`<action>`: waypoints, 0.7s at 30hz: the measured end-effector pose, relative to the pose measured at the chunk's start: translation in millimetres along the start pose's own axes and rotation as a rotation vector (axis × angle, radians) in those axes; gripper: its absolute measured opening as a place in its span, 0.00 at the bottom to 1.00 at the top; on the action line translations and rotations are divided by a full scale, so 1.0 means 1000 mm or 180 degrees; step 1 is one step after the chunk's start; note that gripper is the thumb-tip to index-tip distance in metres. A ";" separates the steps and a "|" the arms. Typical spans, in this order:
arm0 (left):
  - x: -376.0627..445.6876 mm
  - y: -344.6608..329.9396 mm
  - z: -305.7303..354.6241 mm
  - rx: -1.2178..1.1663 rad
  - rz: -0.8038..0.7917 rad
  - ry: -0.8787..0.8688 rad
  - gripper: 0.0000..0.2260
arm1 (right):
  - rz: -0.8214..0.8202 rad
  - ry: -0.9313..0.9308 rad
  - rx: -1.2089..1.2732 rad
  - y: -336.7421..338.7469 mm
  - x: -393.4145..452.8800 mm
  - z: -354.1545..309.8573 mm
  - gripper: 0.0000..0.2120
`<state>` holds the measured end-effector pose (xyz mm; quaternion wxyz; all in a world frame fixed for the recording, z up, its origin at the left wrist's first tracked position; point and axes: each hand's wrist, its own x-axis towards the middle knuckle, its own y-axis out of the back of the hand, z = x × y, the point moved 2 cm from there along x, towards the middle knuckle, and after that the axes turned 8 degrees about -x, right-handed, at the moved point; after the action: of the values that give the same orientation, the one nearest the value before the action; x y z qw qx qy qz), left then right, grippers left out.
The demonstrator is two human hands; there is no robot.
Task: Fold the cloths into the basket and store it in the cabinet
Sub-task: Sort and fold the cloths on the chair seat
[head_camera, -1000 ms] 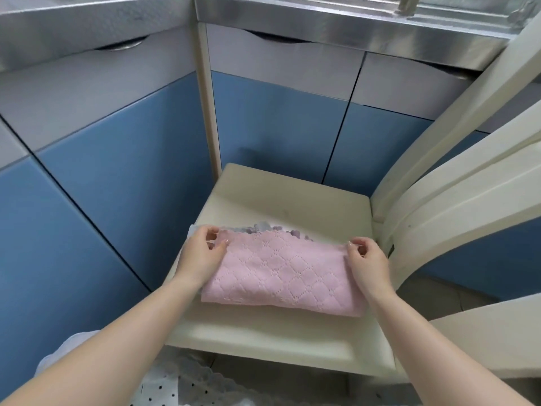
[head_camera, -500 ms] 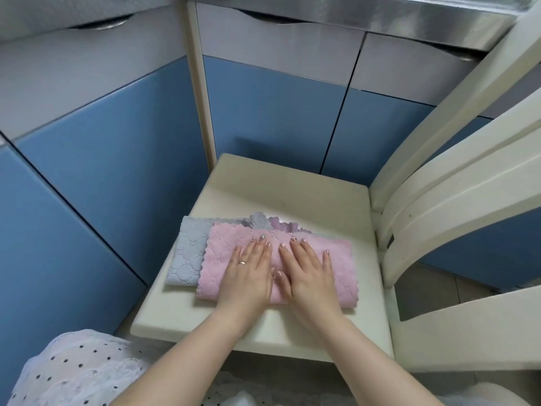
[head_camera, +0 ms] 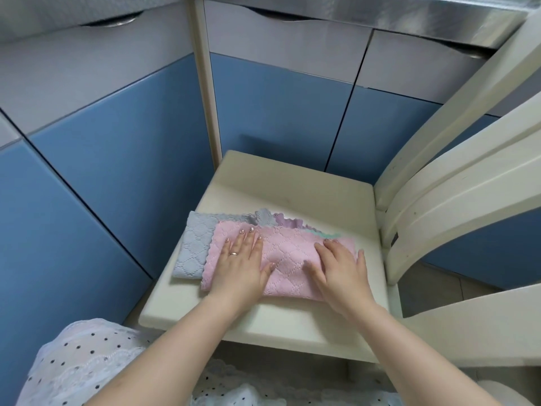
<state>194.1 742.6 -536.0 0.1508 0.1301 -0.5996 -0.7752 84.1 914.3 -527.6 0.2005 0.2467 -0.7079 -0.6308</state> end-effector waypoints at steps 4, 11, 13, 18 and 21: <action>0.006 0.027 -0.014 -0.0553 0.0254 0.0198 0.30 | 0.0264 0.0252 0.0182 0.033 0.038 -0.020 0.19; -0.009 0.052 -0.046 -0.1092 0.0553 0.0601 0.24 | -0.0637 0.0783 -0.0261 0.037 0.083 -0.072 0.07; -0.013 0.054 -0.052 -0.1198 0.0587 0.0668 0.23 | -0.0735 0.0741 -0.0349 0.034 0.087 -0.077 0.13; -0.019 0.058 -0.062 -0.1394 0.0671 0.0698 0.19 | -0.0753 0.0737 -0.0314 0.031 0.095 -0.081 0.10; -0.020 0.063 -0.063 -0.1583 0.0779 0.0700 0.18 | -0.0536 0.0888 -0.0126 0.040 0.093 -0.083 0.10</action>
<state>241.2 679.4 -490.4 0.3344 0.0991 -0.3825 -0.8556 55.4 795.8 -479.9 0.2481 0.3864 -0.6373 -0.6188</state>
